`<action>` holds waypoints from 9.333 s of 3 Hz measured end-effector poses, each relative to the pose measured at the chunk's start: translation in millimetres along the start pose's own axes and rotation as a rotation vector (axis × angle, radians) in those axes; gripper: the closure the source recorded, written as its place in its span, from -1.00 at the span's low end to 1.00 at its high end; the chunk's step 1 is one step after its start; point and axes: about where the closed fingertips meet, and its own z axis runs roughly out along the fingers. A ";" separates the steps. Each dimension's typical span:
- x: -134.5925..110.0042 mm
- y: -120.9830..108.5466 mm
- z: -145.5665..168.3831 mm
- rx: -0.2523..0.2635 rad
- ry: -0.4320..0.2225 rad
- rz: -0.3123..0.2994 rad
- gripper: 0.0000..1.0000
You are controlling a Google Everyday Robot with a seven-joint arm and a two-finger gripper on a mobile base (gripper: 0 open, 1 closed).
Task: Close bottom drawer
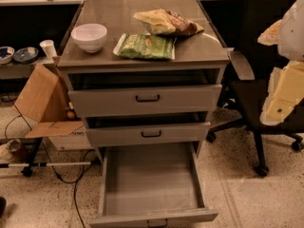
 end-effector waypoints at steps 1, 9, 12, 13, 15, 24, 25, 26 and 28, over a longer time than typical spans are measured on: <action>0.0 0.0 0.0 0.000 0.000 0.000 -1.00; -28.0 87.1 369.1 -0.119 -0.465 0.172 -1.00; 86.1 173.5 560.4 -0.200 -0.479 0.309 -1.00; 111.6 203.3 632.4 -0.231 -0.479 0.325 -1.00; 157.4 282.3 710.3 -0.302 -0.527 0.440 -0.15; 154.4 196.7 790.6 -0.151 -0.549 0.436 -0.78; 145.8 185.0 789.2 -0.135 -0.556 0.401 -1.00; 140.4 180.6 790.2 -0.133 -0.559 0.391 -1.00; 76.8 106.3 805.1 -0.073 -0.573 0.305 -0.64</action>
Offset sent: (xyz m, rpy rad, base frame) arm 0.0041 0.0078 -0.0248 0.0628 -0.0615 0.0094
